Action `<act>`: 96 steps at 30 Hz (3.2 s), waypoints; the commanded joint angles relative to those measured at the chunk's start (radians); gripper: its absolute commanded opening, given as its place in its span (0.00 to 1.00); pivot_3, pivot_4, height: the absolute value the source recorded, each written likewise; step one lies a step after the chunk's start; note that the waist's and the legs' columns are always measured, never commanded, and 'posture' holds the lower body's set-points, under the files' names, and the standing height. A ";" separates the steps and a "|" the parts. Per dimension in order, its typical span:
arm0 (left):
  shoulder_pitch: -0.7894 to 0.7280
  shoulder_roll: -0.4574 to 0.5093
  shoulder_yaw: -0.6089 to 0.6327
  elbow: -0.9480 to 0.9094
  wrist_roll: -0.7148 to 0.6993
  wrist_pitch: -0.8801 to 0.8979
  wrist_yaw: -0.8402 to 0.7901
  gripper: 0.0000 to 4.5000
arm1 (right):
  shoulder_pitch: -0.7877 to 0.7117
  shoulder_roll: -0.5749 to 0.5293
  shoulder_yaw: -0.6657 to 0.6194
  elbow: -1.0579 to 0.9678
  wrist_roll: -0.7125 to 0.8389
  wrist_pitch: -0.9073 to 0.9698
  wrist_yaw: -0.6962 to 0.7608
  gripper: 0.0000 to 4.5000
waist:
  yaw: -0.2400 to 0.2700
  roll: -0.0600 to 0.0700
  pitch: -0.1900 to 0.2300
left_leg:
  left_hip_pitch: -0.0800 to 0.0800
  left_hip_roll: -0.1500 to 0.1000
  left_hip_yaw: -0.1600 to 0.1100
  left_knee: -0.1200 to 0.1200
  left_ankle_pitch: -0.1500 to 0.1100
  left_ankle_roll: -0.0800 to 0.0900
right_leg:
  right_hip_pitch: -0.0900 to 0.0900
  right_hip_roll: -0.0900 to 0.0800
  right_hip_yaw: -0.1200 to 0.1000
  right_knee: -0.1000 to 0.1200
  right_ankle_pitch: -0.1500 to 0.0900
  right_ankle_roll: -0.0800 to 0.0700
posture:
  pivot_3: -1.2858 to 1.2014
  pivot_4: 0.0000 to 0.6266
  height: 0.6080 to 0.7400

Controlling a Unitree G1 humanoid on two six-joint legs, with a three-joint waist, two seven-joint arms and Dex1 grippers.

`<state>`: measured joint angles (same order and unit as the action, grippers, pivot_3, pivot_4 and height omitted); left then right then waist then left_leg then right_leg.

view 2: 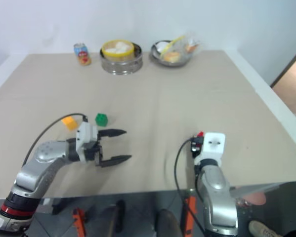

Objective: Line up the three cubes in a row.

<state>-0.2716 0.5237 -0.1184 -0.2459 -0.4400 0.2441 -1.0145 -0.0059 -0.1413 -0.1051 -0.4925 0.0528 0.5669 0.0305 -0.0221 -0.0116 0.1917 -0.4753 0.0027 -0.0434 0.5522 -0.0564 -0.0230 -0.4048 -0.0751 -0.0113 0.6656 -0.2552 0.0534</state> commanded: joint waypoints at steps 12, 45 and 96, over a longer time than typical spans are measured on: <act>0.103 0.055 0.096 0.026 0.006 -0.115 -0.024 1.00 | -0.165 -0.142 0.189 -0.102 0.146 0.140 0.288 0.41 | 0.000 0.000 0.000 | 0.000 0.014 0.015 0.000 0.000 0.000 | -0.003 -0.001 -0.005 -0.002 0.002 -0.003 | 0.52 0.24 1.00; 0.146 0.061 0.126 0.001 0.006 -0.133 0.007 1.00 | -0.216 -0.198 0.234 0.068 0.149 0.088 0.376 0.41 | 0.000 0.000 0.000 | 0.000 0.027 0.028 0.000 -0.001 -0.001 | -0.004 -0.003 -0.015 -0.004 0.004 -0.007 | 0.52 0.24 1.00; 0.067 -0.232 0.183 0.022 0.220 0.061 0.707 1.00 | -0.552 -0.390 0.260 0.138 0.388 -0.066 0.878 0.98 | 0.005 -0.001 0.000 | -0.001 0.028 0.031 0.004 -0.001 -0.001 | 0.000 0.000 -0.023 -0.012 0.011 -0.004 | 0.52 0.24 1.00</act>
<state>-0.1756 0.2910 0.0668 -0.2043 -0.2302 0.2977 -0.3222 -0.5332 -0.5326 0.1571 -0.3474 0.4432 0.5223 0.9001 -0.0170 -0.0129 0.1922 -0.4768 0.0310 -0.0120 0.5569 -0.0574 -0.0243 -0.4048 -0.0750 -0.0343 0.6537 -0.2440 0.0495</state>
